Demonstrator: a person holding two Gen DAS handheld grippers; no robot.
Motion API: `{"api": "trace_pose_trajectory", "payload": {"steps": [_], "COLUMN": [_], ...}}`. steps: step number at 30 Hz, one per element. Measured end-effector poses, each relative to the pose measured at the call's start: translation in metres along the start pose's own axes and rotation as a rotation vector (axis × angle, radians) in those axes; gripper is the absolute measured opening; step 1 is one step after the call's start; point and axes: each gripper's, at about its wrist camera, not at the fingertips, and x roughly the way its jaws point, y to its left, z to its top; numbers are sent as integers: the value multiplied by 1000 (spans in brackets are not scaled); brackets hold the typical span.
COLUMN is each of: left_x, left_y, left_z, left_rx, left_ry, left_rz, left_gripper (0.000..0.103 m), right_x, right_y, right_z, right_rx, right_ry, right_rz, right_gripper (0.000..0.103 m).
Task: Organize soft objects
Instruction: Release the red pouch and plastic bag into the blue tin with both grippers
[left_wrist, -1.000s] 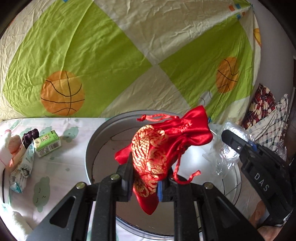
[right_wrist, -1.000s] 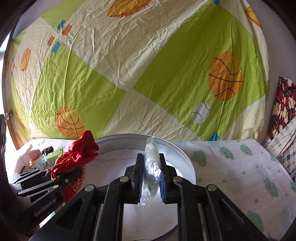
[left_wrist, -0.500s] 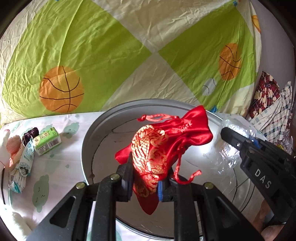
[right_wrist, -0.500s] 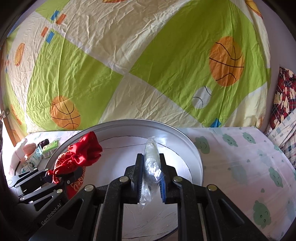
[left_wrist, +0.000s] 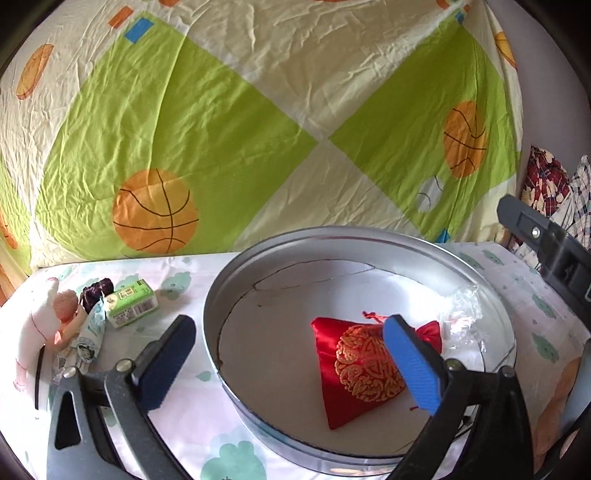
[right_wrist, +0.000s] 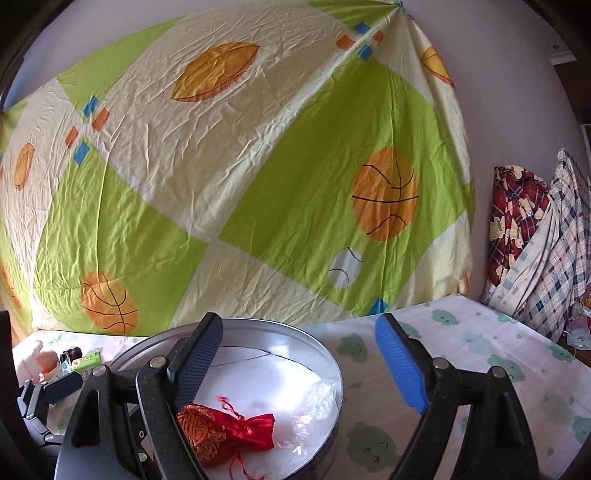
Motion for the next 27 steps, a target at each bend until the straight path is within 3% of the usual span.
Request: {"api": "trace_pose_trajectory", "payload": {"steps": [6, 12, 17, 27], "left_x": [-3, -15, -20, -32], "left_y": [6, 15, 35, 58], "left_z": [1, -1, -4, -13], "left_rx": [-10, 15, 10, 1], "left_ry": [-21, -77, -106, -103], "left_rz": [35, 98, 173, 148], "left_gripper": [103, 103, 103, 103], "right_x": [-7, -17, -19, -33], "right_y": [0, 0, -5, 2], "right_z": [-2, -4, -7, -16], "right_rx": [9, 16, 60, 50], "right_ry": [-37, -130, -123, -126], "right_rz": [11, -49, -67, -101], "right_gripper": [86, 86, 86, 86]}}
